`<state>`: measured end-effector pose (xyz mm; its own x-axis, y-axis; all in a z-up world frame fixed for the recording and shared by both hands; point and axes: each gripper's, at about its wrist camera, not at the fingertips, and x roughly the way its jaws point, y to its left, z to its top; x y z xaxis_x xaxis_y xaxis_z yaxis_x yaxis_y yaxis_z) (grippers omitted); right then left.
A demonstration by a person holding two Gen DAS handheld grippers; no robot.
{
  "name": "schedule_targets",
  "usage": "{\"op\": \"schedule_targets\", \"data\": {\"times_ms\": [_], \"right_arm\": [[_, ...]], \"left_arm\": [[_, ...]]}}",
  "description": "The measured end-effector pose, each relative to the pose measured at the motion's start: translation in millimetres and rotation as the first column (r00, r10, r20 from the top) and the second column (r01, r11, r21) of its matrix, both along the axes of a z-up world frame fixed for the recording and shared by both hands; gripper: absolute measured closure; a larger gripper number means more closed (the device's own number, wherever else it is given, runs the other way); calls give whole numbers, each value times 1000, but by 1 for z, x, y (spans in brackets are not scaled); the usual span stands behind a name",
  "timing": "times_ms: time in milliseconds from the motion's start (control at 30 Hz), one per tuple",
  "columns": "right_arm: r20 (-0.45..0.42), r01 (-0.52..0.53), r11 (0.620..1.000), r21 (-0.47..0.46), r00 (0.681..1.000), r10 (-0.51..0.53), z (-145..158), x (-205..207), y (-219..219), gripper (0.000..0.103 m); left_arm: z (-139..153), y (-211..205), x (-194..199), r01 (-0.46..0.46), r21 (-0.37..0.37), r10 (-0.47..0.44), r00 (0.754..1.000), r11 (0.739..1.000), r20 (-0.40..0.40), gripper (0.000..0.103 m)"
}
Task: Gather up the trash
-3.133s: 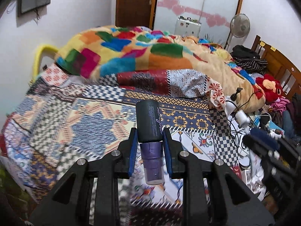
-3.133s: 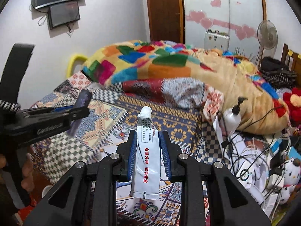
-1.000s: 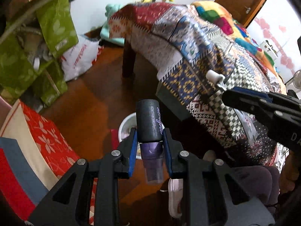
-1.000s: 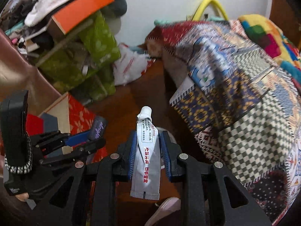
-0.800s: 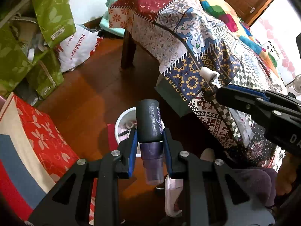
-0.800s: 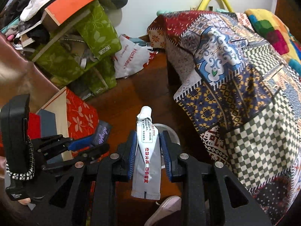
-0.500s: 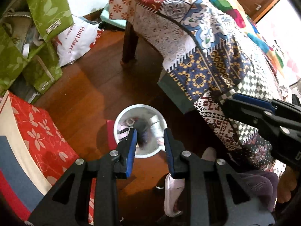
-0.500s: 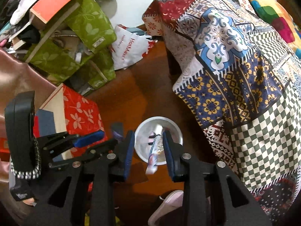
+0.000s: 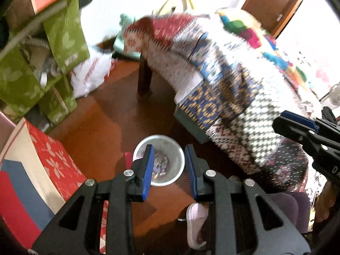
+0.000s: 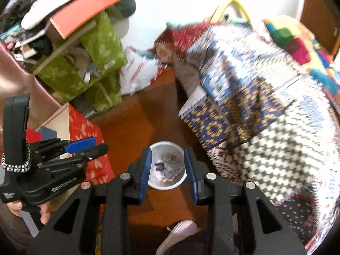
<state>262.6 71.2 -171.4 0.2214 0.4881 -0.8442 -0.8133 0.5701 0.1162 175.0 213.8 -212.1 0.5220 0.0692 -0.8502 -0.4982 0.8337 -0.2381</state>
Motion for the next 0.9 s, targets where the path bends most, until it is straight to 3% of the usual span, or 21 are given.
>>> {"op": "schedule_targets", "data": {"times_ms": [233,300,400,533,700,833,900], "right_arm": [[146,77,983,168,984,-102,77,-37,-61,74],[195,92,973,210,972,-133,97,-53,-79,67],[259,128,948,292,943,-207,124,-76,-110,48],[323,206,910,360,887,-329,150,-106,-147,45],[355,288,865,411,823,-443,164,-137,-178,43],[357,328,832,448,787,-503,167,-162,-193,29],[362,345,814,467,765,-532,169,-176,-200,28]], "left_arm": [[93,-42,-32,53,143,-82,976,988,201,74],[114,-54,-40,65,171,-107,963,983,249,74],[146,-76,-59,88,215,-158,929,973,336,70],[184,-109,-88,124,263,-234,865,957,445,62],[208,-142,-118,179,320,-325,806,930,494,58],[219,-164,-144,207,367,-382,772,907,508,53],[220,-171,-155,219,378,-401,758,899,514,46]]}}
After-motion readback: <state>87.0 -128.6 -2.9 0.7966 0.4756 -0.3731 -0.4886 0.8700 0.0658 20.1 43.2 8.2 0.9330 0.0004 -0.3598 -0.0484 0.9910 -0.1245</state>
